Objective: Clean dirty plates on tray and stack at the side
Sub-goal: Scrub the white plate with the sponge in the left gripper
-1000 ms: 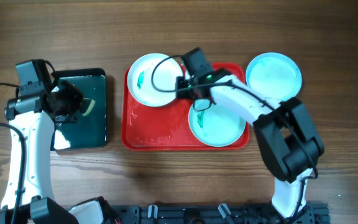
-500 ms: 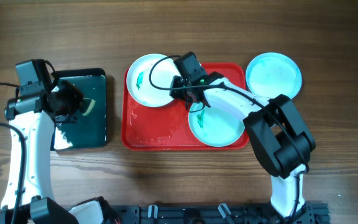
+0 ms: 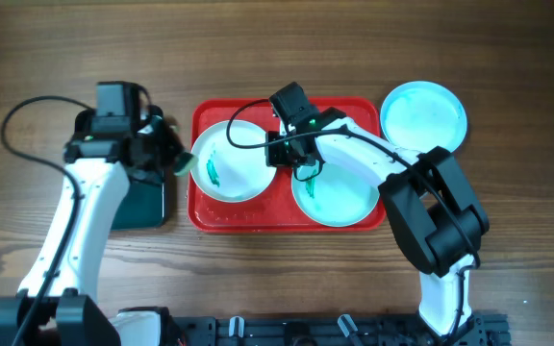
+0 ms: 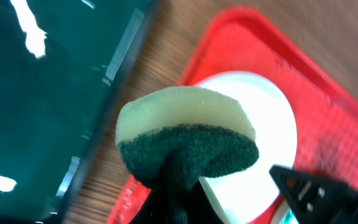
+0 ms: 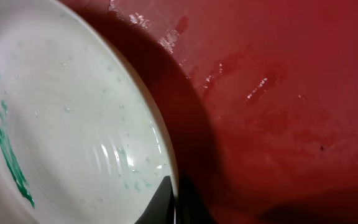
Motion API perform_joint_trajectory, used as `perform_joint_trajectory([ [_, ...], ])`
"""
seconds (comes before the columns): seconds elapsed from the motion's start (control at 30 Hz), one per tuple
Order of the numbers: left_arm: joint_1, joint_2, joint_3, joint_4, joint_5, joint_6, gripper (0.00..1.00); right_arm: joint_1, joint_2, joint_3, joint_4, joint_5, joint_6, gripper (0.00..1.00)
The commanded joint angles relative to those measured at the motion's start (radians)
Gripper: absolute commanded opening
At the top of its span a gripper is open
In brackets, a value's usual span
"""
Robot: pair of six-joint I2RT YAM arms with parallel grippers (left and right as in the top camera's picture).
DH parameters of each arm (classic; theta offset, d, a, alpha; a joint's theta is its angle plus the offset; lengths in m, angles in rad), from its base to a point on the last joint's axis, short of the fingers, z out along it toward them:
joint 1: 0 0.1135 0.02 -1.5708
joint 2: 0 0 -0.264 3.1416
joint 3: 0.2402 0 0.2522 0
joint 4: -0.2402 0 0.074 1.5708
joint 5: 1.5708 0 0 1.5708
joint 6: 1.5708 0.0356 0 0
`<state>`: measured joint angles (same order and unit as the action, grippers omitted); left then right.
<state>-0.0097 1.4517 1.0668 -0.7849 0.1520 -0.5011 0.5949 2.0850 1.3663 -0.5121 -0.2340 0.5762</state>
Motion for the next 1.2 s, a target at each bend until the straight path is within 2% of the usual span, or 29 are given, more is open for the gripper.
perform_joint_trajectory([
  [0.0, -0.1, 0.058, -0.008, 0.027, 0.045, 0.022, 0.04, 0.006, 0.04, -0.031, -0.044, 0.091, 0.101, 0.04],
  [0.07, -0.155, 0.102, -0.008, 0.067, 0.045, 0.017, 0.04, 0.006, 0.04, -0.031, -0.069, 0.092, 0.092, 0.04],
  [0.17, -0.208, 0.182, -0.008, 0.138, 0.045, -0.054, 0.04, 0.006, 0.04, -0.031, -0.089, 0.095, 0.017, 0.04],
  [0.43, -0.268, 0.394, -0.008, 0.251, 0.104, -0.053, 0.04, 0.006, 0.04, -0.031, -0.088, 0.096, 0.018, 0.04],
  [0.5, -0.268, 0.406, -0.008, 0.229, 0.0, -0.053, 0.04, 0.006, 0.04, -0.031, -0.088, 0.096, 0.014, 0.04],
  [0.63, -0.267, 0.405, -0.008, 0.123, -0.4, -0.053, 0.04, 0.006, 0.04, -0.031, -0.093, 0.097, -0.001, 0.04],
  [0.7, -0.267, 0.401, -0.008, 0.091, -0.537, -0.053, 0.04, 0.006, 0.04, -0.031, -0.093, 0.097, 0.0, 0.04],
  [0.77, -0.267, 0.39, -0.005, 0.081, -0.608, -0.053, 0.04, 0.006, 0.04, -0.031, -0.092, 0.097, -0.001, 0.04],
  [0.83, -0.267, 0.38, 0.005, 0.082, -0.606, -0.053, 0.04, 0.006, 0.04, -0.031, -0.092, 0.097, -0.001, 0.04],
  [0.9, -0.267, 0.375, 0.019, 0.095, -0.571, -0.053, 0.04, 0.006, 0.04, -0.031, -0.091, 0.096, 0.0, 0.04],
  [0.93, -0.267, 0.375, 0.021, 0.119, -0.507, -0.053, 0.04, 0.006, 0.04, -0.031, -0.09, 0.096, 0.0, 0.04],
  [1.03, -0.269, 0.382, 0.012, 0.272, -0.106, -0.054, 0.04, 0.006, 0.04, -0.031, -0.076, 0.096, 0.0, 0.04],
  [1.1, -0.28, 0.395, 0.004, 0.388, 0.077, -0.065, 0.04, 0.006, 0.04, -0.031, -0.075, 0.095, 0.001, 0.04],
  [1.17, -0.297, 0.42, 0.004, 0.444, 0.09, -0.088, 0.04, 0.006, 0.04, -0.031, -0.078, 0.095, 0.0, 0.04],
])
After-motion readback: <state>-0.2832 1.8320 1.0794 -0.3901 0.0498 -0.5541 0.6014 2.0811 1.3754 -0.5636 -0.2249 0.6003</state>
